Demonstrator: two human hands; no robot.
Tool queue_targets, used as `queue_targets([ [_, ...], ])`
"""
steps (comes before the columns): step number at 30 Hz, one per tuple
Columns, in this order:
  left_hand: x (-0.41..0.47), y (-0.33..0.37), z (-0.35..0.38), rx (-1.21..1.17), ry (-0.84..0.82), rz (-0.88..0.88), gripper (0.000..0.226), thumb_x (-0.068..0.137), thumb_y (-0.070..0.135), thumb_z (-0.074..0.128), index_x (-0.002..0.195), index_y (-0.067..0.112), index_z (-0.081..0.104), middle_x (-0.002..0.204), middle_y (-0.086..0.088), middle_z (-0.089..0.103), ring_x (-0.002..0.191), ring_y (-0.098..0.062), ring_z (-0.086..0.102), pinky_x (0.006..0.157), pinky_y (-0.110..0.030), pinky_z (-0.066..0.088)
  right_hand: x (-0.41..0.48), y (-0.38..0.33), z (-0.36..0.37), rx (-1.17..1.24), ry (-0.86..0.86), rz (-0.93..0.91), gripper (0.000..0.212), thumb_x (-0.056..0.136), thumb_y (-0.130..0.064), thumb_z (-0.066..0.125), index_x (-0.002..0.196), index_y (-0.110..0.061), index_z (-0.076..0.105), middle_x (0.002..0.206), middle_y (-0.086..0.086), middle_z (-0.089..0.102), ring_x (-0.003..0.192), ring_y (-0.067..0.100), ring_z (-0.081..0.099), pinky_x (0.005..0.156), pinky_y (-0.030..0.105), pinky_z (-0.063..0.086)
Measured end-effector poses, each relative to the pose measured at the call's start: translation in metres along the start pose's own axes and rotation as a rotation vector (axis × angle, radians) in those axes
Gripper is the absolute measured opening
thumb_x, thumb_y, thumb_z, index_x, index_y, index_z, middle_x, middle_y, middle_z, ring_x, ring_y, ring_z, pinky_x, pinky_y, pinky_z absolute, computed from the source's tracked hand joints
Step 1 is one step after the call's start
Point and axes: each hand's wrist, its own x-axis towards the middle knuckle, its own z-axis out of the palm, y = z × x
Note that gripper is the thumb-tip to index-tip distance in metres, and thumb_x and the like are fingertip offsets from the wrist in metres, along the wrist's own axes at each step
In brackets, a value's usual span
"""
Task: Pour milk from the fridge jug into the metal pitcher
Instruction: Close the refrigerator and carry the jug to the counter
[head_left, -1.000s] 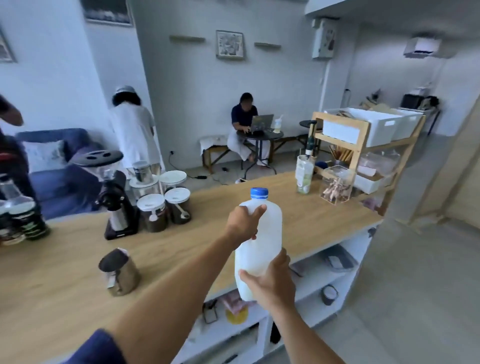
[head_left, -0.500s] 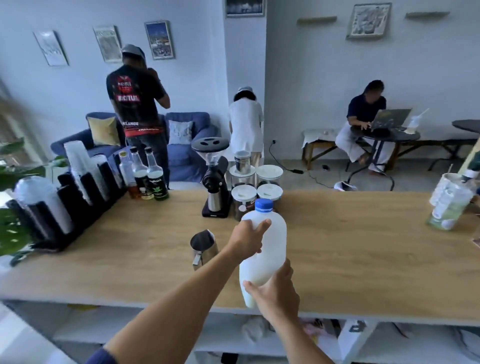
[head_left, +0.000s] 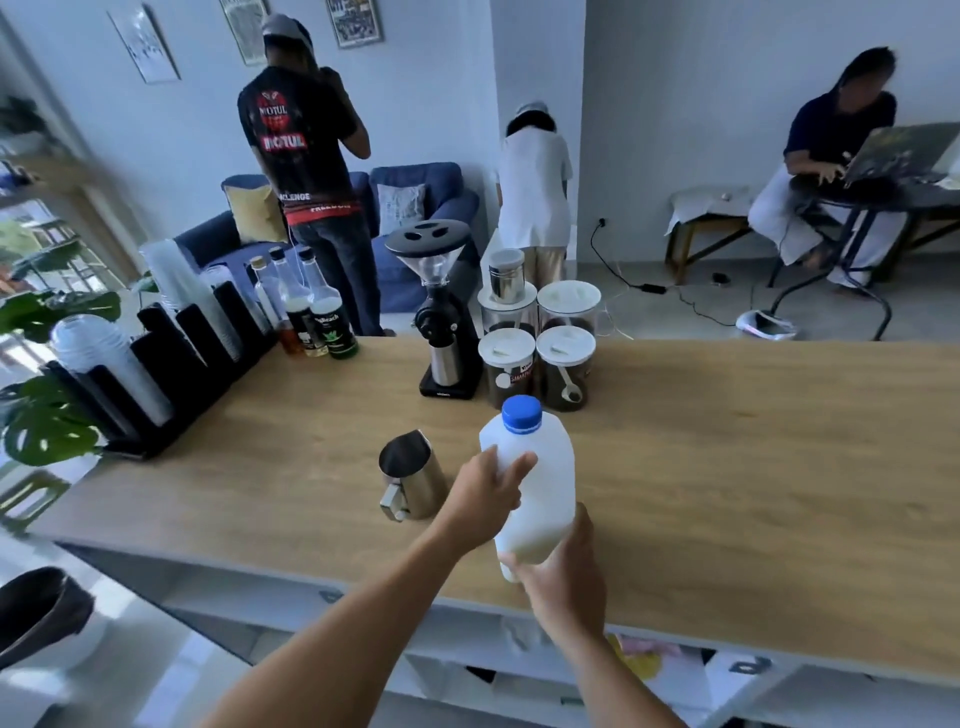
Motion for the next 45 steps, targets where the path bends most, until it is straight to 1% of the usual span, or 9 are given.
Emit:
queue_targets([
  [6, 0.010, -0.003, -0.008, 0.032, 0.039, 0.084, 0.039, 0.097, 0.050, 0.047, 0.090, 0.012, 0.054, 0.068, -0.002, 0.067, 0.055, 0.000, 0.056, 0.058, -0.023, 0.040, 0.045, -0.008, -0.024, 0.045, -0.180, -0.062, 0.057, 0.076, -0.038, 0.072, 0.124, -0.026, 0.044, 0.113, -0.007, 0.062, 0.097, 0.019, 0.061, 0.074, 0.033, 0.047],
  [9, 0.011, -0.004, -0.007, 0.026, 0.054, 0.109, 0.022, 0.099, 0.044, 0.048, 0.090, 0.024, 0.051, 0.068, -0.002, 0.067, 0.056, 0.005, 0.058, 0.059, -0.022, 0.040, 0.063, -0.011, -0.035, 0.038, -0.281, -0.086, 0.048, 0.084, -0.033, 0.066, 0.128, -0.024, 0.049, 0.119, -0.004, 0.063, 0.103, 0.018, 0.061, 0.078, 0.032, 0.046],
  [13, 0.016, -0.006, -0.005, 0.008, 0.075, 0.125, 0.023, 0.098, 0.047, 0.047, 0.097, 0.024, 0.052, 0.067, 0.000, 0.066, 0.058, 0.004, 0.060, 0.061, -0.021, 0.042, 0.078, -0.008, -0.050, 0.061, -0.383, -0.098, 0.037, 0.092, -0.026, 0.058, 0.128, -0.024, 0.054, 0.120, -0.004, 0.063, 0.095, 0.012, 0.061, 0.083, 0.031, 0.050],
  [19, 0.015, -0.010, -0.001, -0.065, 0.101, 0.149, 0.020, 0.099, 0.043, 0.049, 0.083, 0.032, 0.050, 0.063, 0.002, 0.061, 0.054, 0.004, 0.055, 0.053, -0.010, 0.040, 0.088, -0.029, -0.070, 0.094, -0.177, -0.135, 0.023, 0.093, -0.028, 0.052, 0.112, -0.024, 0.063, 0.097, -0.003, 0.067, 0.086, 0.015, 0.065, 0.078, 0.034, 0.053],
  [25, 0.021, -0.020, 0.000, -0.096, 0.118, 0.130, 0.033, 0.096, 0.048, 0.052, 0.075, 0.023, 0.051, 0.062, 0.000, 0.061, 0.052, 0.004, 0.055, 0.051, -0.008, 0.040, 0.092, -0.108, -0.103, 0.056, -0.069, -0.398, 0.024, 0.093, -0.037, 0.053, 0.109, -0.024, 0.064, 0.086, -0.009, 0.064, 0.079, 0.014, 0.062, 0.072, 0.031, 0.049],
  [33, 0.041, -0.029, -0.002, -0.095, 0.103, 0.131, 0.048, 0.094, 0.053, 0.051, 0.072, 0.011, 0.050, 0.058, 0.000, 0.060, 0.049, 0.003, 0.053, 0.051, -0.009, 0.041, 0.096, -0.172, -0.090, -0.518, -0.038, -0.503, 0.050, 0.085, -0.060, 0.055, 0.098, -0.012, 0.058, 0.096, 0.005, 0.064, 0.090, 0.028, 0.060, 0.065, 0.033, 0.041],
  [37, 0.052, -0.036, -0.008, -0.111, 0.073, 0.162, 0.048, 0.094, 0.054, 0.051, 0.069, 0.013, 0.049, 0.054, 0.004, 0.058, 0.049, 0.000, 0.053, 0.052, -0.011, 0.041, 0.103, -0.189, -0.078, -0.700, -0.030, -0.489, 0.045, 0.088, -0.053, 0.054, 0.094, -0.009, 0.058, 0.101, 0.010, 0.064, 0.093, 0.031, 0.060, 0.064, 0.034, 0.036],
  [42, 0.071, -0.043, -0.021, -0.158, -0.005, 0.220, 0.048, 0.095, 0.052, 0.052, 0.065, 0.015, 0.044, 0.052, 0.005, 0.055, 0.049, -0.004, 0.051, 0.051, -0.012, 0.040, 0.119, -0.202, -0.071, -0.752, -0.166, -0.504, 0.035, 0.090, -0.044, 0.053, 0.083, -0.009, 0.052, 0.094, 0.010, 0.059, 0.087, 0.032, 0.058, 0.066, 0.038, 0.044],
  [45, 0.080, -0.045, -0.027, -0.152, -0.041, 0.243, 0.043, 0.095, 0.048, 0.053, 0.066, 0.017, 0.043, 0.053, 0.003, 0.054, 0.046, 0.000, 0.049, 0.049, -0.011, 0.038, 0.128, -0.201, -0.077, -0.711, -0.310, -0.490, 0.032, 0.090, -0.037, 0.055, 0.115, -0.018, 0.058, 0.112, 0.001, 0.053, 0.094, 0.023, 0.053, 0.074, 0.037, 0.045],
])
